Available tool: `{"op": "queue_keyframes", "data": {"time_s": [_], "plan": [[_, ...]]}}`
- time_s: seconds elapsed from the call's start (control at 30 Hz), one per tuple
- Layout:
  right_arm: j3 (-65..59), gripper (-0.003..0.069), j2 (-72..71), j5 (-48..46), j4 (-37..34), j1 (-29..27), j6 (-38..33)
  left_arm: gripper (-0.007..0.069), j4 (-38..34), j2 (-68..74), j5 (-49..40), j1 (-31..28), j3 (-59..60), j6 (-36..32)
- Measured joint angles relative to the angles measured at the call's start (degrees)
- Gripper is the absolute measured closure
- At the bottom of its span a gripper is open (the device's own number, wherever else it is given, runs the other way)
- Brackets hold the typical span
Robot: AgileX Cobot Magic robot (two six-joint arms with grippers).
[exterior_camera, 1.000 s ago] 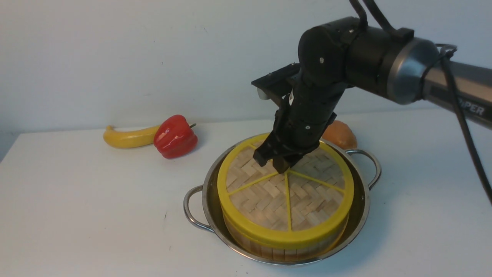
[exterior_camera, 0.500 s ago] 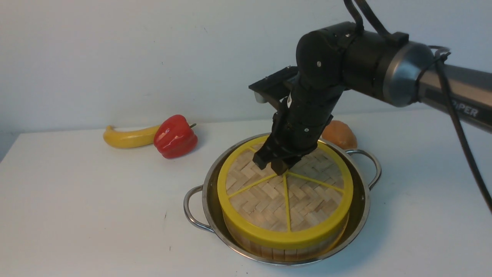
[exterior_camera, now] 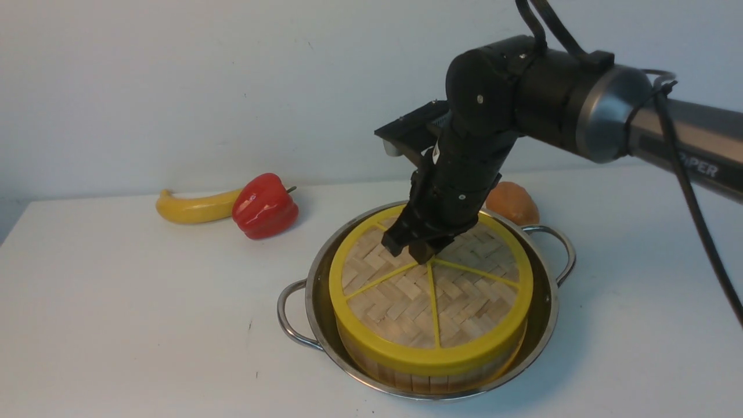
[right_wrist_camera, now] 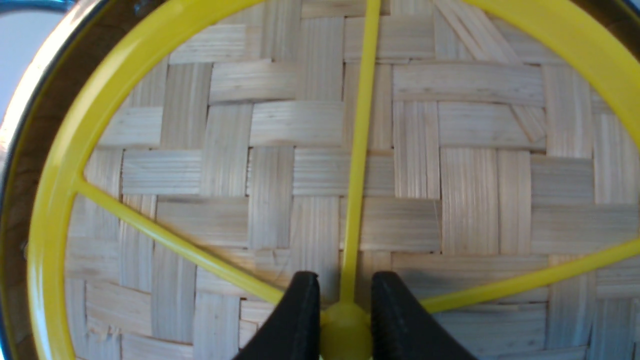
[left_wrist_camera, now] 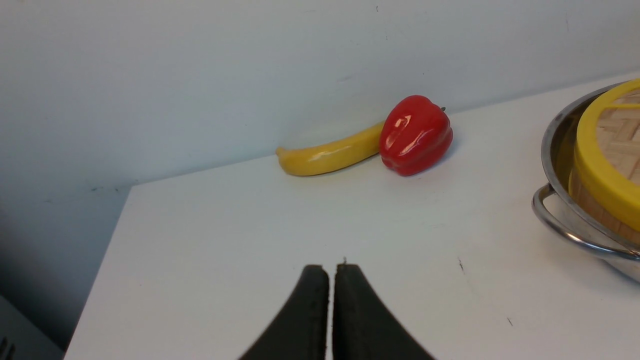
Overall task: Place the steamer in the pot on the white table, and put the lid on the steamer.
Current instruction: 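Place the bamboo steamer lid onto the steamer basket in the pot with the right gripper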
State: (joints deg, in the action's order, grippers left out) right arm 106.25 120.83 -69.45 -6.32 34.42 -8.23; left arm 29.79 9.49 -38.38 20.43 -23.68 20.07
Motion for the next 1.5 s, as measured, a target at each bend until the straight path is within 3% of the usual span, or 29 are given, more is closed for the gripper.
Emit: {"op": "queue_keyframes", "data": {"time_s": [0.43,0.7,0.83,0.97,1.1,1.2,1.27,1.33,1.5], "plan": [[0.0,0.0487,0.0,0.0,0.3,0.0,1.1,0.0615,0.0,0.0,0.0,0.0,0.0,0.0],[1.1,0.0115,0.1,-1.2,1.7,0.0,1.2,0.0615,0.0,0.0,0.0,0.0,0.0,0.0],[5.3,0.0053,-1.3,-1.3,2.9,0.0,1.3,0.0615,0.0,0.0,0.0,0.0,0.0,0.0],[8.5,0.0129,-8.9,-0.9,6.3,0.0,2.4,0.0613,0.0,0.0,-0.2,0.0,0.0,0.0],[9.1,0.0352,-19.9,-0.7,9.4,0.0,3.7,0.0604,0.0,0.0,-0.5,0.0,0.0,0.0],[8.5,0.0565,-29.7,-0.4,9.3,0.0,4.2,0.0599,0.0,0.0,-0.5,0.0,0.0,0.0],[7.0,0.0627,-34.5,-0.4,8.7,0.0,4.2,0.0594,0.0,0.0,-0.5,0.0,0.0,0.0],[3.2,0.0662,-41.0,-0.5,8.1,0.0,4.2,0.0594,0.0,0.0,-0.5,0.0,0.0,0.0],[-6.9,0.0664,-50.9,1.9,7.8,0.0,4.6,0.0583,0.0,0.0,-0.5,0.0,0.0,0.0]]}}
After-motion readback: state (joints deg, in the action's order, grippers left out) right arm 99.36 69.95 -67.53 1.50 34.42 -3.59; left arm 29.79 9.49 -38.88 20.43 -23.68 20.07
